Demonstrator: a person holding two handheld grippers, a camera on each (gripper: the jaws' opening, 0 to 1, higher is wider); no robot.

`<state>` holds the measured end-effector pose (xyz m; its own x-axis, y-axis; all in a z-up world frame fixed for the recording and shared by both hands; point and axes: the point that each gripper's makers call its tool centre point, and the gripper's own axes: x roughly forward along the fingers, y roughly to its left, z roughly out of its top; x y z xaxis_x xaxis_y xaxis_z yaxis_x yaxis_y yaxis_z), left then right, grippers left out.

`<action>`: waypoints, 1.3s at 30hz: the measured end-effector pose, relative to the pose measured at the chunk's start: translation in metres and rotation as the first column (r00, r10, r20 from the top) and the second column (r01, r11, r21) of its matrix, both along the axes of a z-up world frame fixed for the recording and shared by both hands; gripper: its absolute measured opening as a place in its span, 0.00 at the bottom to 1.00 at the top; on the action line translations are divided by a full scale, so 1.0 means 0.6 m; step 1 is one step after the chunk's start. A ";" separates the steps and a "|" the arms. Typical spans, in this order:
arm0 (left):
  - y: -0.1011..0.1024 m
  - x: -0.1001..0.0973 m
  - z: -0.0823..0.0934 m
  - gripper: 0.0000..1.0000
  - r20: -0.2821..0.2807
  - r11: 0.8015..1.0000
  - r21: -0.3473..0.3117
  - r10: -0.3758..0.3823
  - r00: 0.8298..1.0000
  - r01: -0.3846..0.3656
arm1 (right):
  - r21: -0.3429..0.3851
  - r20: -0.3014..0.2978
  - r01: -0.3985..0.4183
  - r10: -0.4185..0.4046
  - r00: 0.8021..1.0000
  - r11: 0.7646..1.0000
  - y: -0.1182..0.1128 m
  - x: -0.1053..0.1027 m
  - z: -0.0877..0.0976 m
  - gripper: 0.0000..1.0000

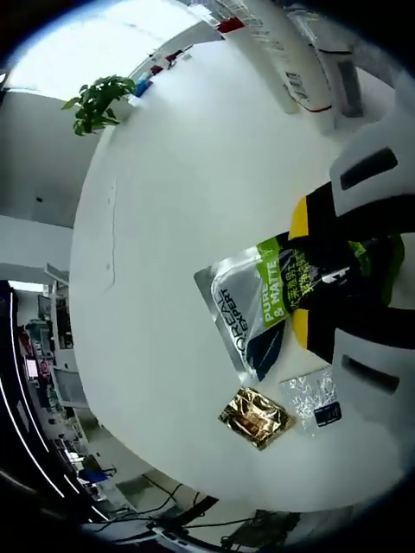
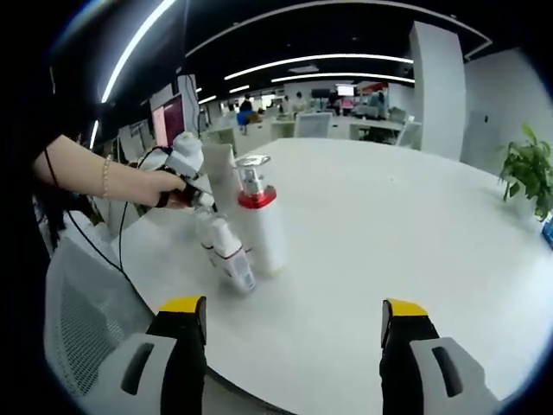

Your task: Arrange the skincare products in the storage area until every visible bottle or jar stands upright without overlapping.

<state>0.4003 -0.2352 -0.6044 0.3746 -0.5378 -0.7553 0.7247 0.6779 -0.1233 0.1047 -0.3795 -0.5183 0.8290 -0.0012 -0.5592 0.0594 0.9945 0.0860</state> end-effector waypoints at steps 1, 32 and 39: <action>0.003 -0.001 0.006 0.20 0.004 1.000 -0.009 0.002 1.000 -0.002 | -0.001 0.001 0.000 0.000 1.000 1.000 0.000 0.000 0.000 0.85; 0.042 -0.122 0.307 0.19 0.325 0.950 -0.262 -0.079 0.943 0.170 | -0.008 0.054 -0.026 0.027 0.998 1.000 0.006 0.003 0.018 0.84; 0.027 -0.175 0.365 0.19 0.376 0.924 -0.297 -0.117 0.919 0.239 | 0.020 0.076 -0.027 0.026 0.997 0.999 0.007 0.004 0.023 0.83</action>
<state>0.2950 -0.2190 -0.3853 0.4523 -0.8151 -0.3620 0.8667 0.4974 -0.0372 0.1073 -0.3751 -0.5042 0.8685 0.0325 -0.4946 0.0258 0.9935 0.1105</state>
